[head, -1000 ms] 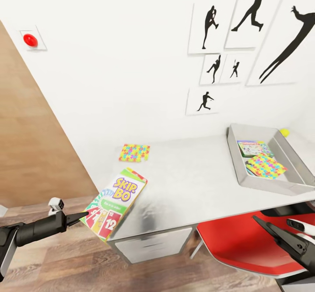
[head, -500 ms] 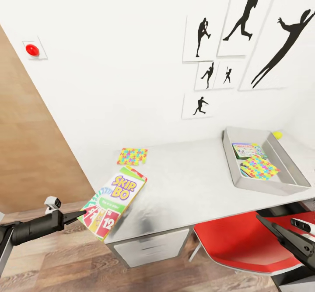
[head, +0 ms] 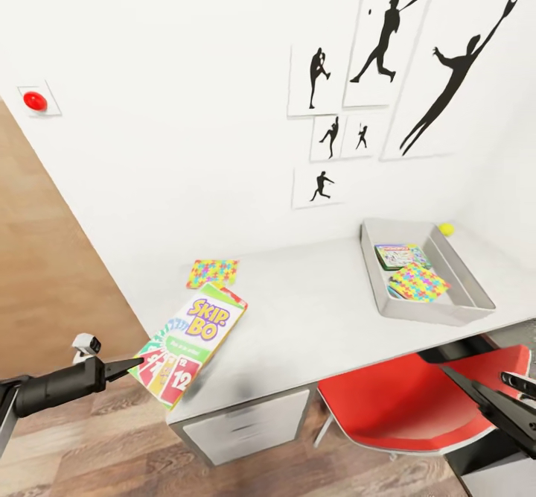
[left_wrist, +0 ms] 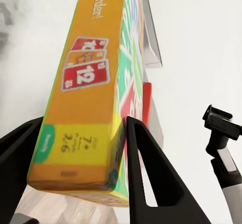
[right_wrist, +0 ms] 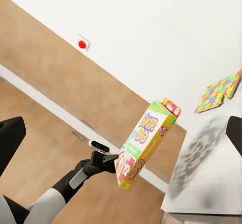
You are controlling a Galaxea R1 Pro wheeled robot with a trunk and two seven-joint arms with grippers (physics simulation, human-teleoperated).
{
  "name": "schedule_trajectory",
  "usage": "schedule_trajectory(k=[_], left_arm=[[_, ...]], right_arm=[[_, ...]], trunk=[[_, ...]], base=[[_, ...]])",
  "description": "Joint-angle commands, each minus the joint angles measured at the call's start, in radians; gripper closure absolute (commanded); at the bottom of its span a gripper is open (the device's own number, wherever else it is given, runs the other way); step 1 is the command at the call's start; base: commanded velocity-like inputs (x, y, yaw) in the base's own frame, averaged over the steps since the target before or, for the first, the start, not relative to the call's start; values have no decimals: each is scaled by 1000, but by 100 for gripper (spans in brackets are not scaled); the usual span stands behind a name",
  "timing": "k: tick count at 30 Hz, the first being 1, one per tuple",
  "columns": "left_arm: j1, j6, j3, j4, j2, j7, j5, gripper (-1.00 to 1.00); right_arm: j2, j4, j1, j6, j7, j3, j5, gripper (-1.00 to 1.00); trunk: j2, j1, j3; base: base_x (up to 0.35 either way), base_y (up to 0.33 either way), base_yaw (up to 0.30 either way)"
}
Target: Put all the toys in the child's room - the three board games (two on the bed and one on the table), the two jigsaw puzzles on the table, and the tennis ball on the table - inside the toy box on the table in the child's room.
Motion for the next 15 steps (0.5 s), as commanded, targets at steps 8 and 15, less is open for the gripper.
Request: schedule_trajectory(k=[8, 15], left_arm=[[0, 10, 0, 0, 21, -4, 0, 100], [1, 10, 0, 0, 35, -4, 0, 100]], right_arm=[[0, 0, 1, 8, 9, -5, -3, -100], [0, 1, 1, 8, 10, -5, -2, -100]], trunk=[[41, -22, 30], [41, -22, 42]], base=[[0, 0, -152], [0, 0, -152]])
